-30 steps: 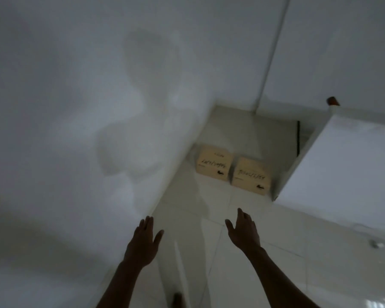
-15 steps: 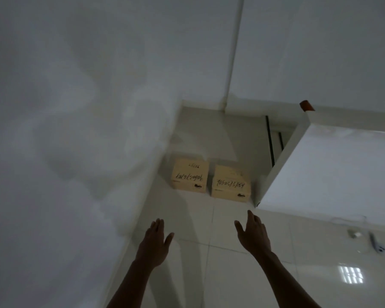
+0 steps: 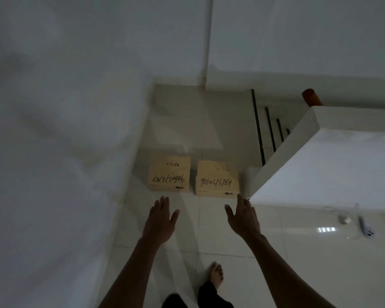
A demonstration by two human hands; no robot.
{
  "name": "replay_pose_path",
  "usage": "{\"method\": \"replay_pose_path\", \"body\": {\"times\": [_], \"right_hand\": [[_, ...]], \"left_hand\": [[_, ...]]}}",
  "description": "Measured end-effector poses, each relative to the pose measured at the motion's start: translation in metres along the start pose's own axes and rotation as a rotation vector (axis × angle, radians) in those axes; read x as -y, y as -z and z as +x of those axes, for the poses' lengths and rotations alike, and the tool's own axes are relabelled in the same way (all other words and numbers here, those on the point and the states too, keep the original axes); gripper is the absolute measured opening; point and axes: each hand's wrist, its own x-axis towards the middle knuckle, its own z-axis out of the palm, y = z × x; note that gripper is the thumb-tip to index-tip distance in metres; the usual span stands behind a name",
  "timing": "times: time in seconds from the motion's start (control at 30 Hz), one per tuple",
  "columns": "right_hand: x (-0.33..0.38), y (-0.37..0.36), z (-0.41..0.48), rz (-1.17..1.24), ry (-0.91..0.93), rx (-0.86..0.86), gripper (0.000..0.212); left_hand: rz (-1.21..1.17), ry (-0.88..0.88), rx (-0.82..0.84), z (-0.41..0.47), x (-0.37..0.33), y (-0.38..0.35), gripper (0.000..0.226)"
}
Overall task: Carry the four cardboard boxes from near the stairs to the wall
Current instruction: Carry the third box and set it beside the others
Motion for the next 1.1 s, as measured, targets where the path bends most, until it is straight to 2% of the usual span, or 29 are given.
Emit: {"method": "replay_pose_path", "body": {"times": [0.23,0.4,0.63,0.8,0.97,1.03,1.1], "right_hand": [[0.004,0.004,0.121,0.058,-0.116,0.059,0.056],[-0.003,-0.026,0.226,0.105,-0.247,0.064,0.058],[-0.085,-0.120,0.384,0.125,-0.409,0.109,0.059],[-0.165,-0.200,0.487,0.174,-0.453,0.120,0.054],[-0.237,-0.266,0.553,0.244,-0.554,-0.009,0.074],[-0.257,-0.283,0.564,0.302,-0.599,0.004,0.083],[-0.273,-0.295,0.570,0.383,-0.630,0.018,0.091]], "left_hand": [[-0.014,-0.016,0.053,0.132,-0.035,0.002,0.069],[-0.004,-0.004,0.125,0.253,-0.028,-0.037,0.067],[-0.027,0.030,0.221,0.412,0.010,-0.144,0.064],[-0.133,0.082,0.220,0.521,0.041,-0.233,0.048],[-0.306,0.178,0.233,0.585,0.066,-0.320,0.056],[-0.403,0.281,0.265,0.591,0.067,-0.344,0.063],[-0.504,0.411,0.313,0.590,0.067,-0.362,0.049]]}}
